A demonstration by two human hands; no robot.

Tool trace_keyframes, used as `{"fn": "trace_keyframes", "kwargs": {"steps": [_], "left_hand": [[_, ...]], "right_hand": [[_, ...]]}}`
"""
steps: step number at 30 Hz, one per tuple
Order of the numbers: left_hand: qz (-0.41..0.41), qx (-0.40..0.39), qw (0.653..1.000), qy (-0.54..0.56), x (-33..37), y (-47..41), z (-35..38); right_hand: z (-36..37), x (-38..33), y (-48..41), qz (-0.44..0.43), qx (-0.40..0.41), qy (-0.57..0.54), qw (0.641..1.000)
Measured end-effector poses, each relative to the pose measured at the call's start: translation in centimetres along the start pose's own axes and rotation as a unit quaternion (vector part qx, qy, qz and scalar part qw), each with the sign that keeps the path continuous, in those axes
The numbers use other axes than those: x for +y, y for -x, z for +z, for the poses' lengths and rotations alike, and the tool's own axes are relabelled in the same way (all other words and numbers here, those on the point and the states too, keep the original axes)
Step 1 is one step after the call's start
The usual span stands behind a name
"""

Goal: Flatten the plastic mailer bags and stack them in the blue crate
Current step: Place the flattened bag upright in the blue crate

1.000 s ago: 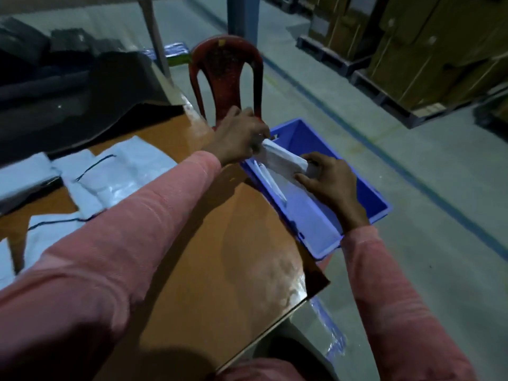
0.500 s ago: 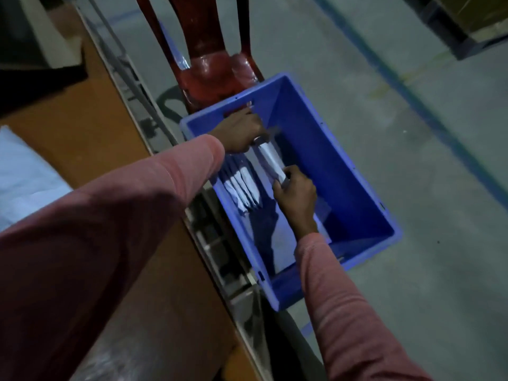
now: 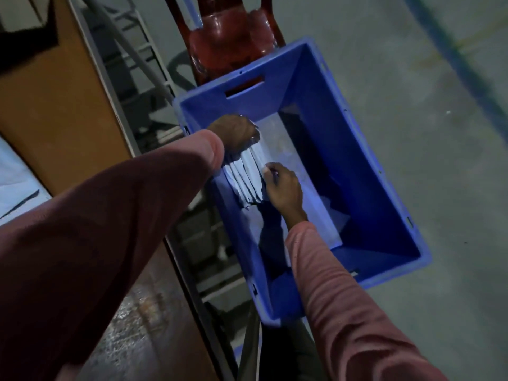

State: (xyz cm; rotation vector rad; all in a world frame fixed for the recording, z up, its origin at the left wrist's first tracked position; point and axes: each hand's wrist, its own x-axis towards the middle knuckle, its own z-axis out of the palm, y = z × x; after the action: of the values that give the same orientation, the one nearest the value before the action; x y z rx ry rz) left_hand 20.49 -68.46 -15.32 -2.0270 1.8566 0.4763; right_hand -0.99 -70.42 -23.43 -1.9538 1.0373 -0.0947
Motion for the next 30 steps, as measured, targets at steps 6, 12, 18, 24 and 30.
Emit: {"fn": "trace_keyframes", "kwargs": {"steps": [6, 12, 18, 24, 30], "left_hand": [[-0.146, -0.074, 0.985, -0.057, 5.2, 2.2, 0.8], [-0.324, -0.118, 0.938, 0.024, 11.8, 4.9, 4.4], [-0.335, -0.159, 0.929, 0.003, 12.8, 4.1, 4.8], [-0.361, -0.154, 0.920, 0.002, 13.3, 3.9, 4.7], [-0.315, -0.179, 0.931, 0.041, 13.7, 5.2, 4.4]], "right_hand": [[-2.1, -1.6, -2.4, 0.062, -0.050, -0.136, 0.987], [-1.1, -3.3, -5.3, 0.077, -0.165, -0.196, 0.963], [-0.5, -3.4, -6.0, 0.061, -0.201, -0.203, 0.956], [-0.1, -2.1, -6.4, 0.069, -0.203, -0.194, 0.957], [0.5, -1.3, -5.1, 0.089, -0.202, -0.233, 0.947]]}}
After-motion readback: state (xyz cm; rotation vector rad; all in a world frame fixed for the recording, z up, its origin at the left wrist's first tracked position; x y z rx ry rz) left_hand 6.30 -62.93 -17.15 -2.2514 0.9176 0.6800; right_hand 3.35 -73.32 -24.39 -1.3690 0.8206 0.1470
